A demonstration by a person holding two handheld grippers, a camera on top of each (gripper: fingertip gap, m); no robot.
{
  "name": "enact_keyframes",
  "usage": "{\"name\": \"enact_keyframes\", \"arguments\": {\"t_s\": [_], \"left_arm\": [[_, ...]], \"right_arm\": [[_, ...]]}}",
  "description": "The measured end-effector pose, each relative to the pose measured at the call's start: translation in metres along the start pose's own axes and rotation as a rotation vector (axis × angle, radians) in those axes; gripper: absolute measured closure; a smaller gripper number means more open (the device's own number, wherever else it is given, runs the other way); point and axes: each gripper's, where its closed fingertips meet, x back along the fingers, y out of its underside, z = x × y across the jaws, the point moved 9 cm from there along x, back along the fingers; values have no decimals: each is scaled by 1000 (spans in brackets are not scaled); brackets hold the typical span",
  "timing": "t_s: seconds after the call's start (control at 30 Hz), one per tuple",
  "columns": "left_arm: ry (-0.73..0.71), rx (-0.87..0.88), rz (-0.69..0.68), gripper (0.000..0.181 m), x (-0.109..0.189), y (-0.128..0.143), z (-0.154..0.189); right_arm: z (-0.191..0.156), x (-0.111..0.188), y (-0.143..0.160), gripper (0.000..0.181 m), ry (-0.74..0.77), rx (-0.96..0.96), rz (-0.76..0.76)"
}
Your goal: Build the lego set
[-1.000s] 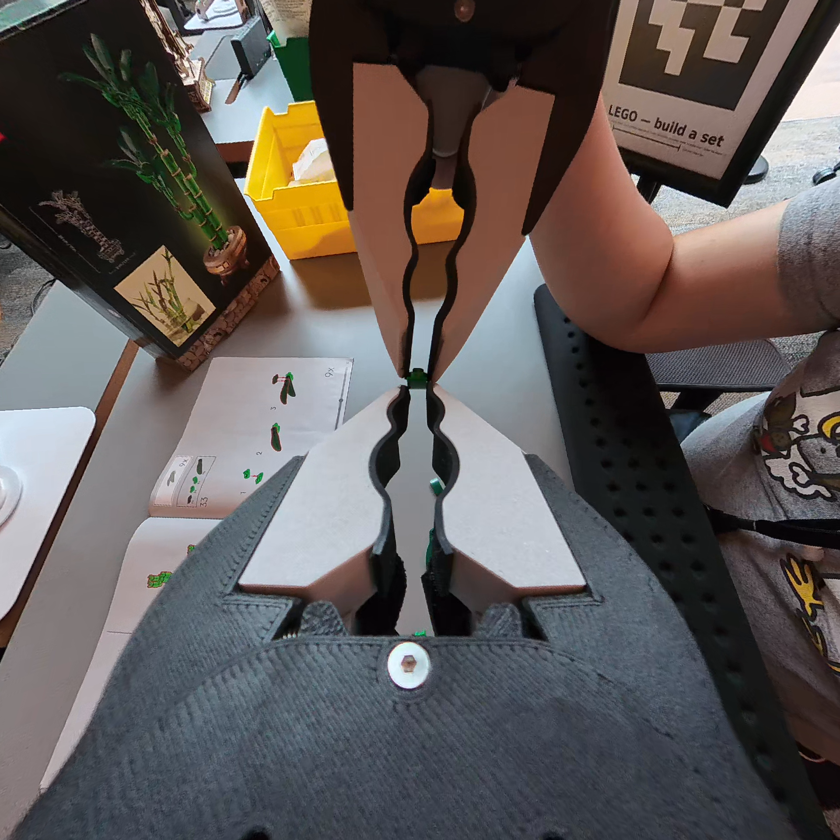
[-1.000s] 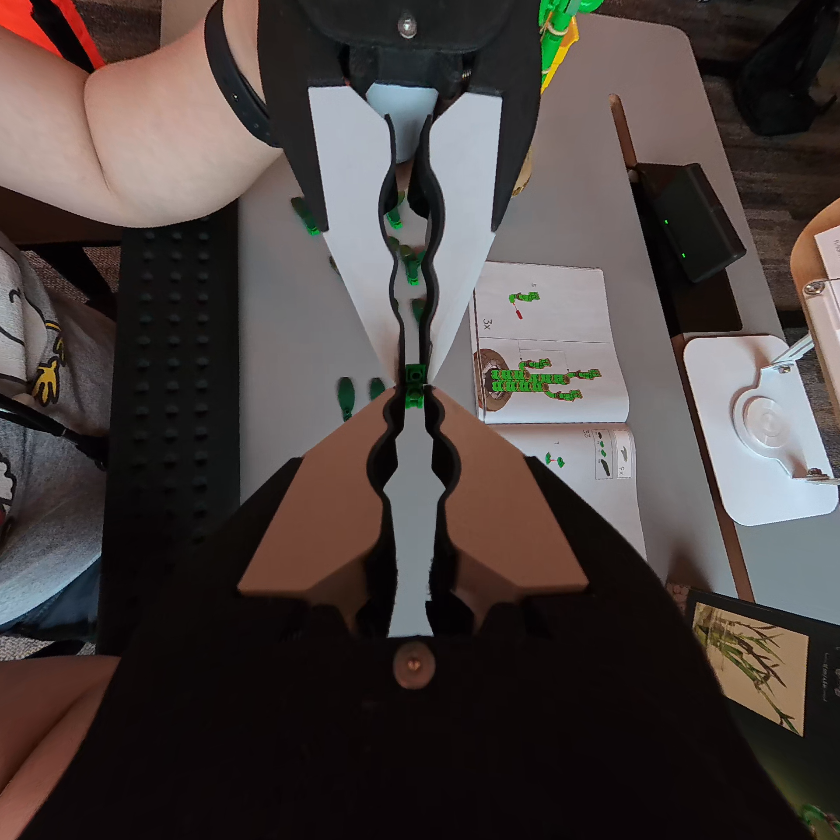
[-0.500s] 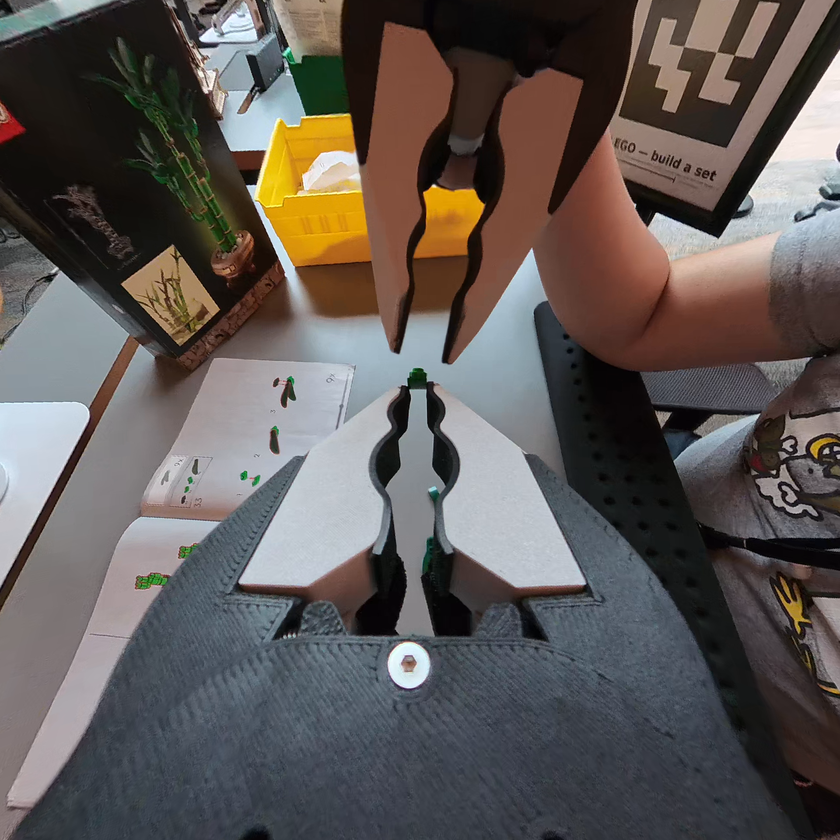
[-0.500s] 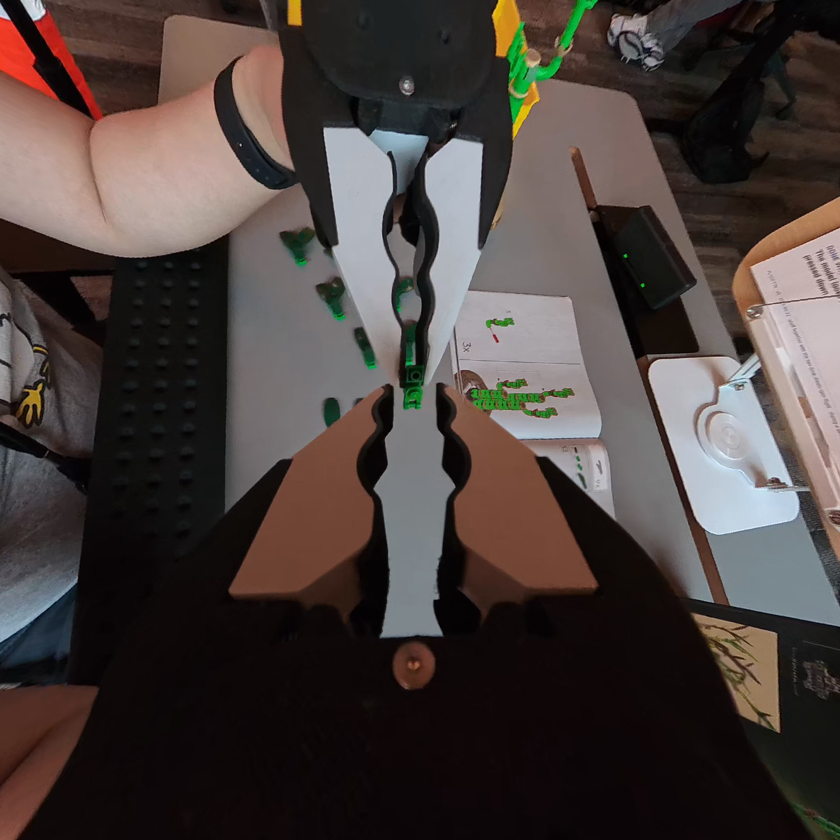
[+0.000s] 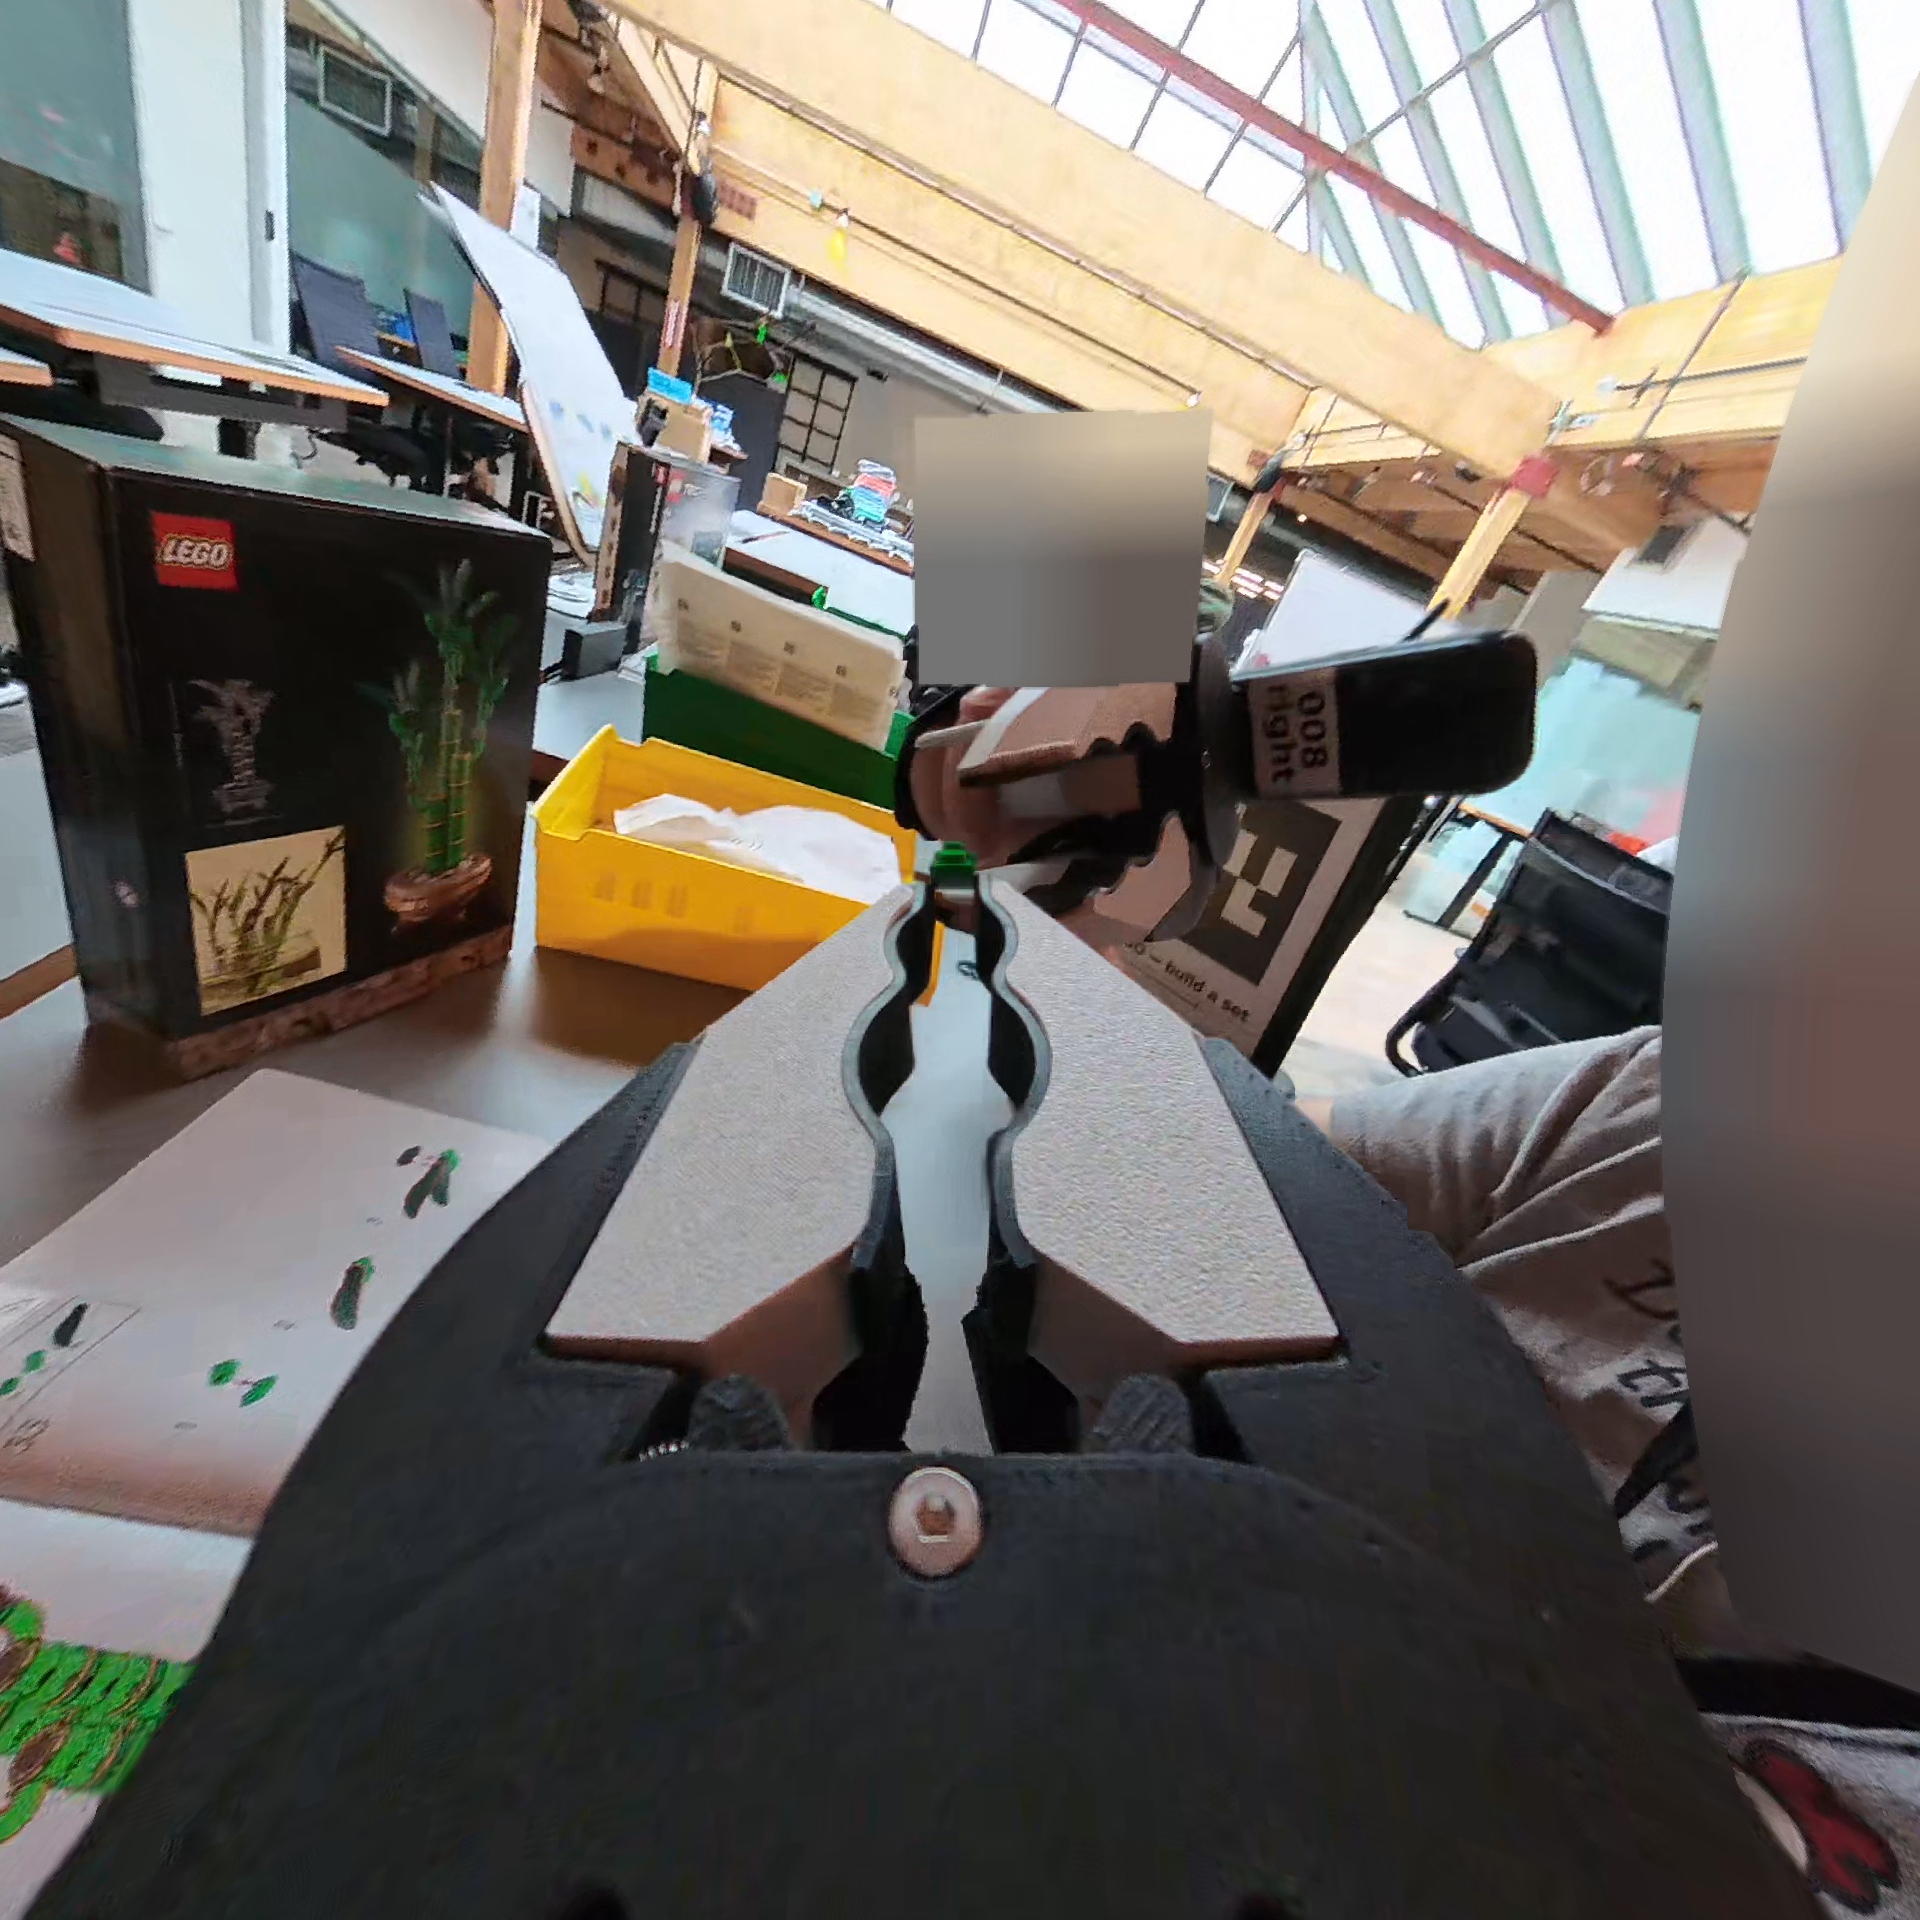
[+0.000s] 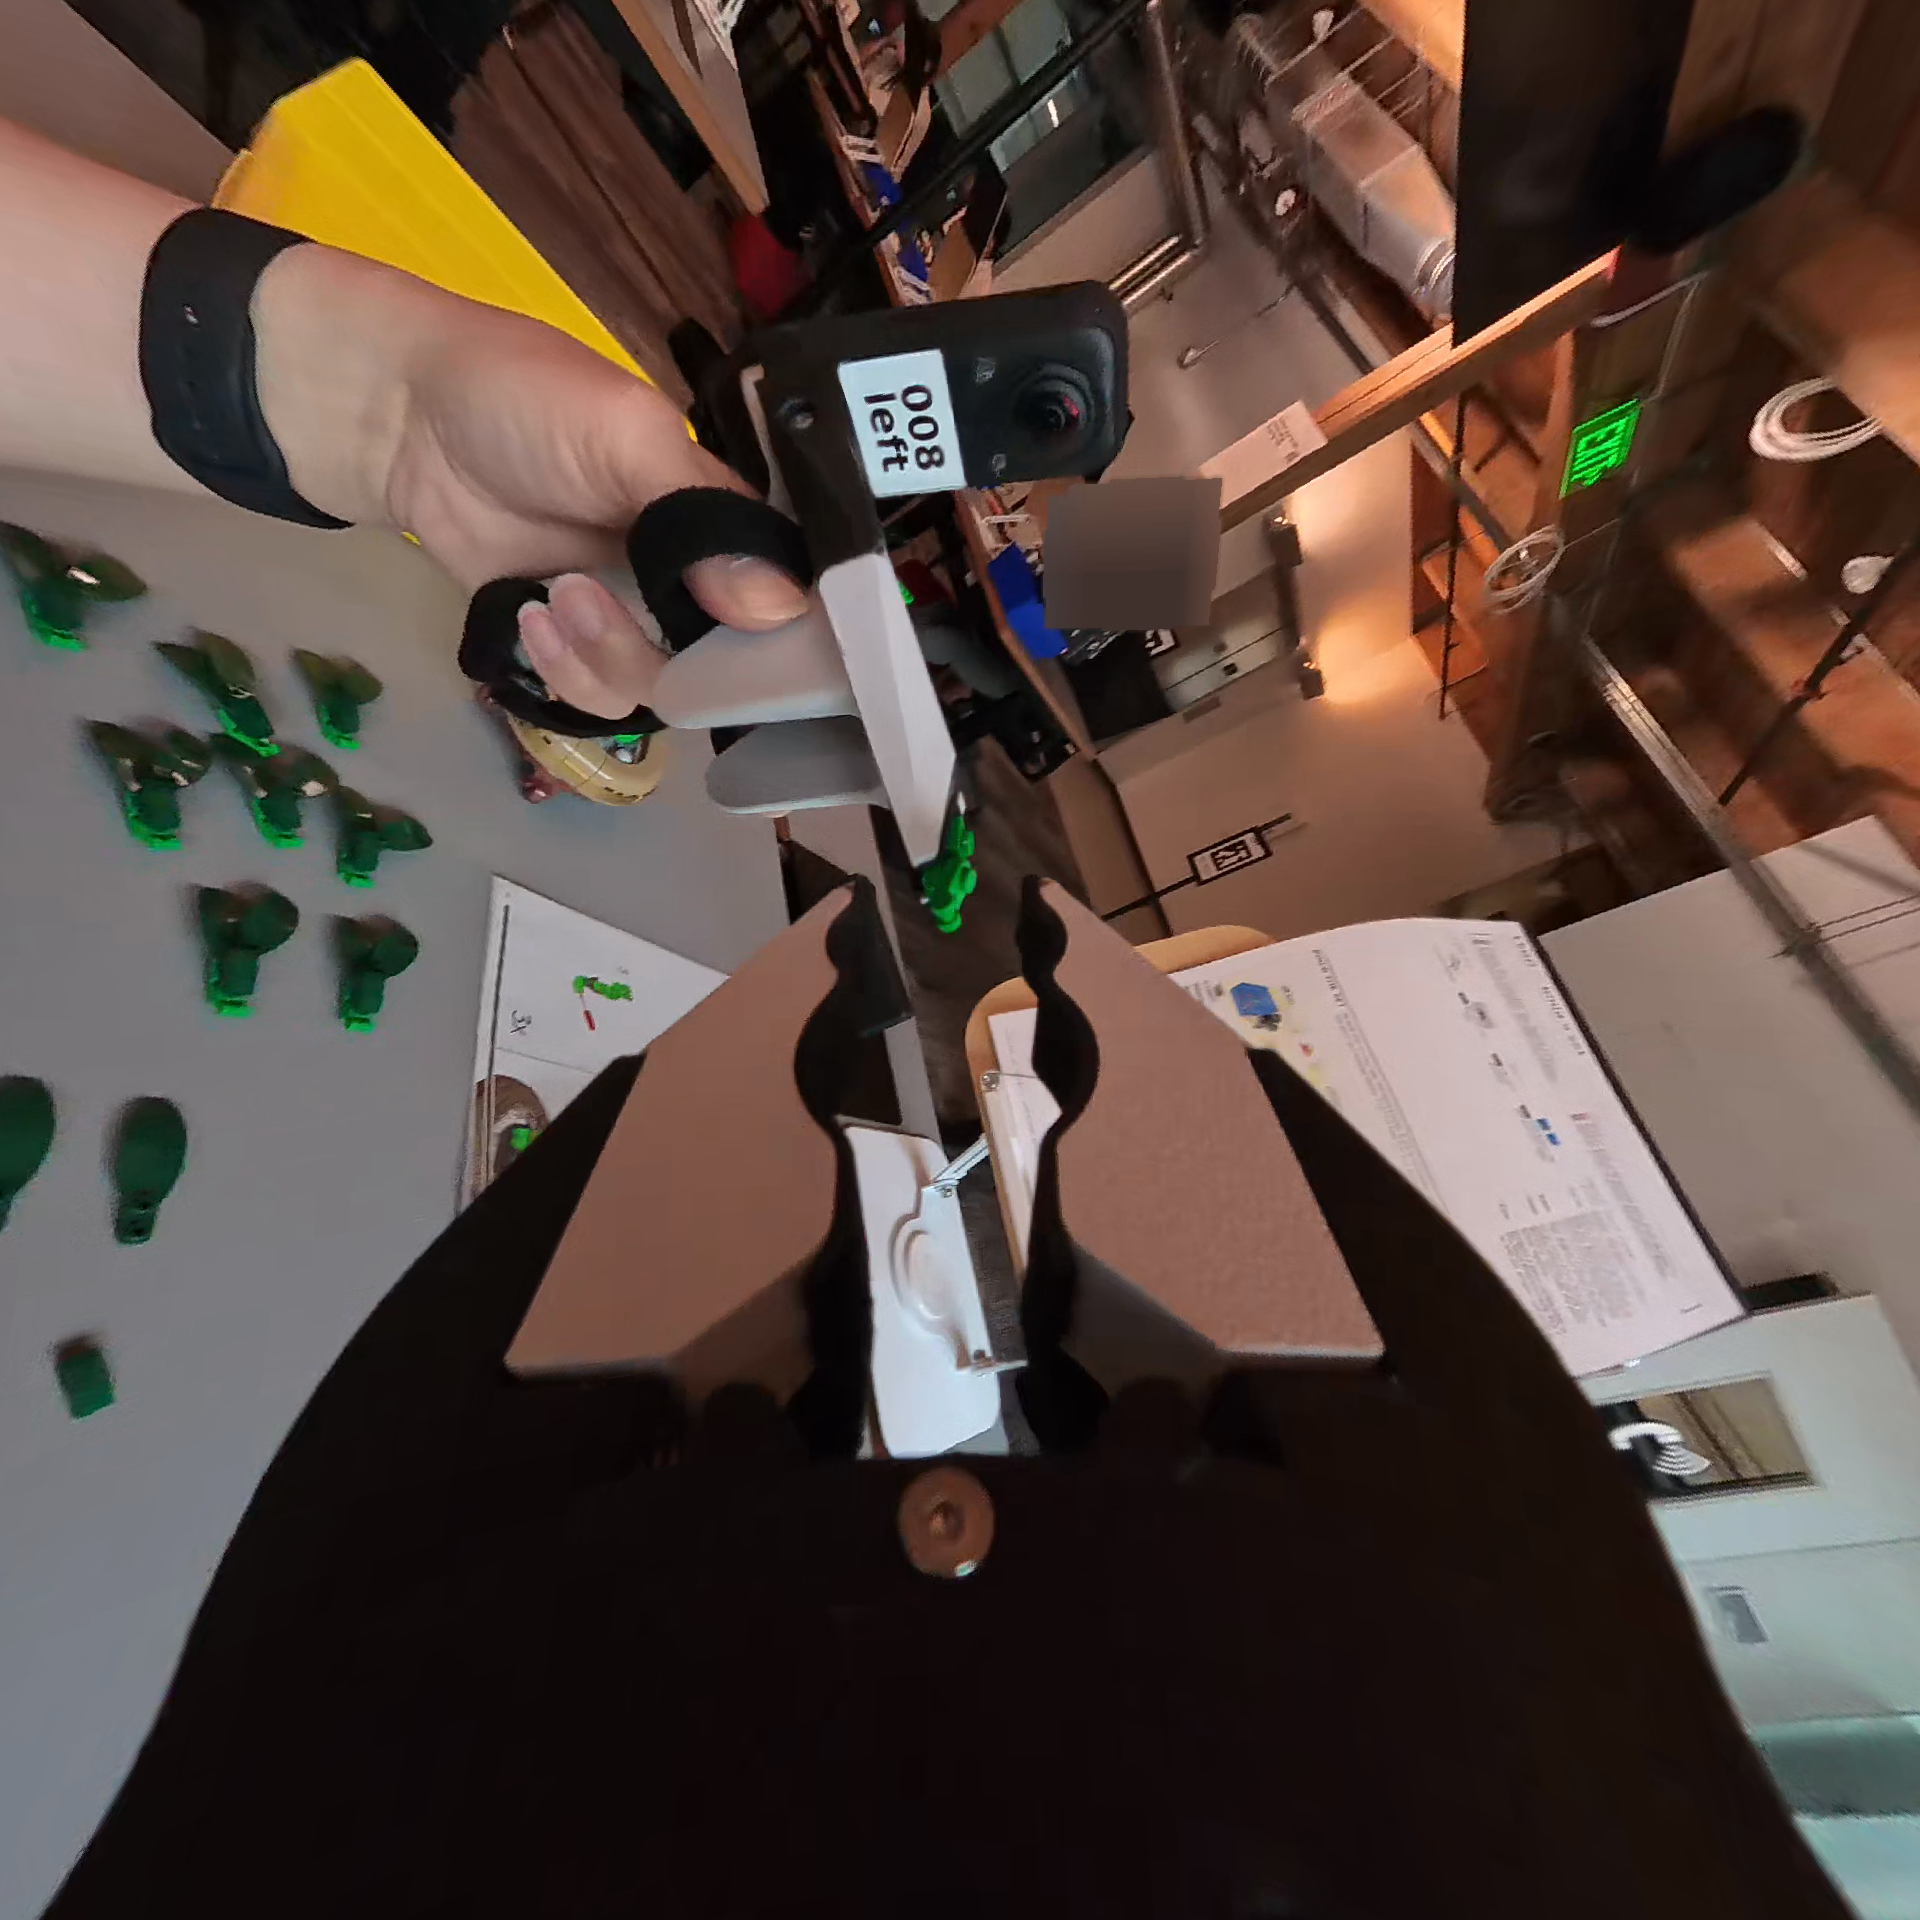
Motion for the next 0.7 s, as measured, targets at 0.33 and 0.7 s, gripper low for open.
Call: {"name": "enact_keyframes", "arguments": {"t_s": [0.33,0.7], "left_arm": [[32,21,12,176,0,-2,6],[9,-2,3,176,1,-3,9]], "right_arm": [[-5,-6,-6,172,73,78,21],[-6,-7,-5,173,80,69,36]]}}
